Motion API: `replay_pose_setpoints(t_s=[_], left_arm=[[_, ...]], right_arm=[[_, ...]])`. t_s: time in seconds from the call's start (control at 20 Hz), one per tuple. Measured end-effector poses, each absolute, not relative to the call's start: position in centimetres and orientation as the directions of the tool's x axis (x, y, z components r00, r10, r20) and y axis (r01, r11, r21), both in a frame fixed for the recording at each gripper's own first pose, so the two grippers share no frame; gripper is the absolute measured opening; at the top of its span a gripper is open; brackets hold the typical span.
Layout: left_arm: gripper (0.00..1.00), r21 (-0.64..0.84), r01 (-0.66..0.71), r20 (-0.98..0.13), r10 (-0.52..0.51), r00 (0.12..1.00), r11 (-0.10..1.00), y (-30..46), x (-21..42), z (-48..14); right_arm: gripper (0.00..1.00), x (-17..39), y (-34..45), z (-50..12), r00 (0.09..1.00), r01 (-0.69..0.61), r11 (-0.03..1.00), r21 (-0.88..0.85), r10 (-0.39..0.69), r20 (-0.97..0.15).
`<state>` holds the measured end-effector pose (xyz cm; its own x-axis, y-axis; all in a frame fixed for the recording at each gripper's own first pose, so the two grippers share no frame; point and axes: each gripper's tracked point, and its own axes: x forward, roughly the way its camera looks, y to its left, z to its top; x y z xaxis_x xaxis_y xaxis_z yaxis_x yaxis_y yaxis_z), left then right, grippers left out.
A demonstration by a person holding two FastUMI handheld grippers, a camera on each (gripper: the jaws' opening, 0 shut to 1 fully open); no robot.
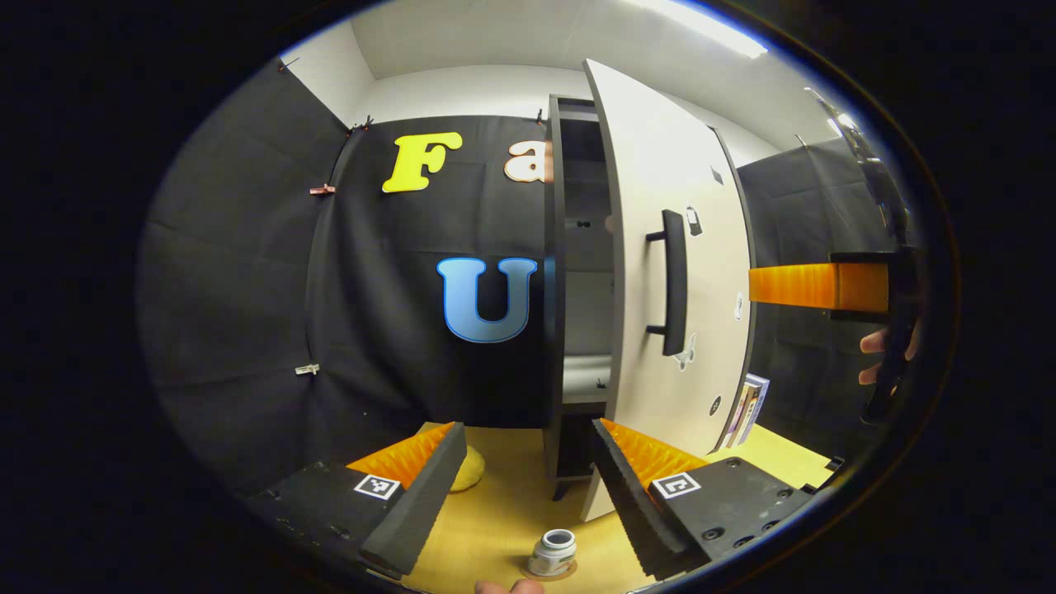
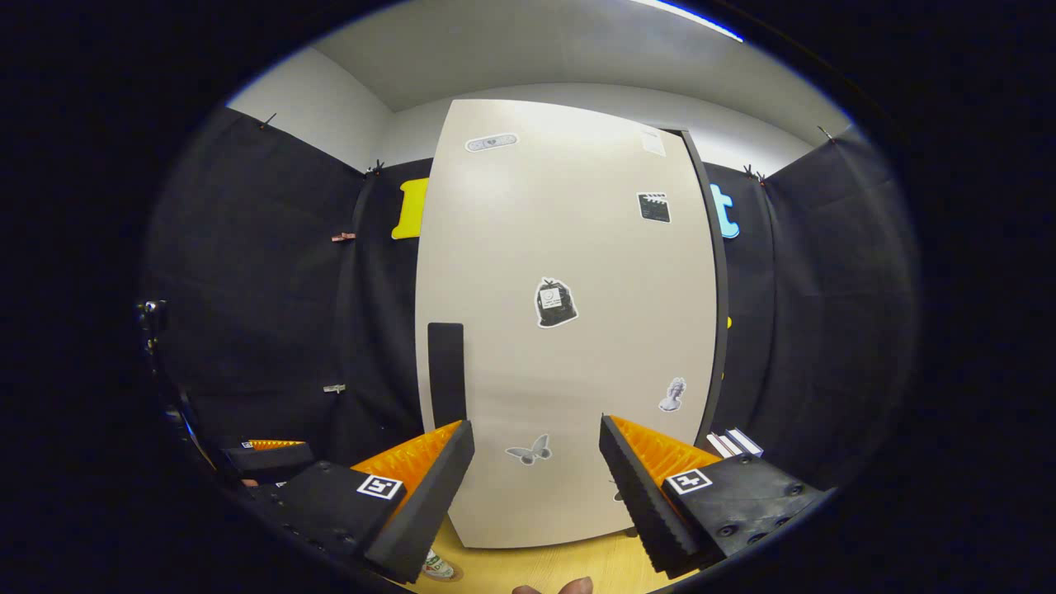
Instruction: Open the cabinet door with the right hand, grasp the bottle in the cabinet with the left hand and place it on the coaster, then close the cabinet door with the right hand.
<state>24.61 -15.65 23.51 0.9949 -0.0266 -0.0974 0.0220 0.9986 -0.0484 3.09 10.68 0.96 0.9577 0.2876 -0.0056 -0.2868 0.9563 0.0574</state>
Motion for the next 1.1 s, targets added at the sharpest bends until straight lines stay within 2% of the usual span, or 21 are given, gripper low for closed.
replay_pose_setpoints(t_s=[0.1, 0.2, 0.75, 1.1], left_arm=[[0.94, -0.074, 0.033, -0.104, -0.041, 0.994, 0.997, -16.6, 24.5, 24.0], [0.96, -0.088, 0.043, -0.1, -0.051, 0.994, 0.995, -17.4, 24.3, 25.2], [0.95, -0.012, 0.072, -0.095, -0.072, 0.993, 0.997, -20.2, 24.6, 29.0], [0.95, -0.028, 0.078, -0.084, -0.08, 0.993, 0.997, -20.8, 24.6, 29.6]], right_arm=[[0.99, 2.8, 9.6, 1.0, 0.963, -0.269, 0.961, 0.065, 0.27, -0.008], [0.99, 2.5, 8.5, 1.2, 0.969, -0.247, 0.967, 0.068, 0.248, -0.003], [0.99, 1.2, 2.2, 1.4, 0.994, -0.112, 0.99, 0.08, 0.112, 0.014], [0.99, 0.3, -0.6, 0.6, 0.998, -0.058, 0.997, 0.052, 0.058, 0.003]])
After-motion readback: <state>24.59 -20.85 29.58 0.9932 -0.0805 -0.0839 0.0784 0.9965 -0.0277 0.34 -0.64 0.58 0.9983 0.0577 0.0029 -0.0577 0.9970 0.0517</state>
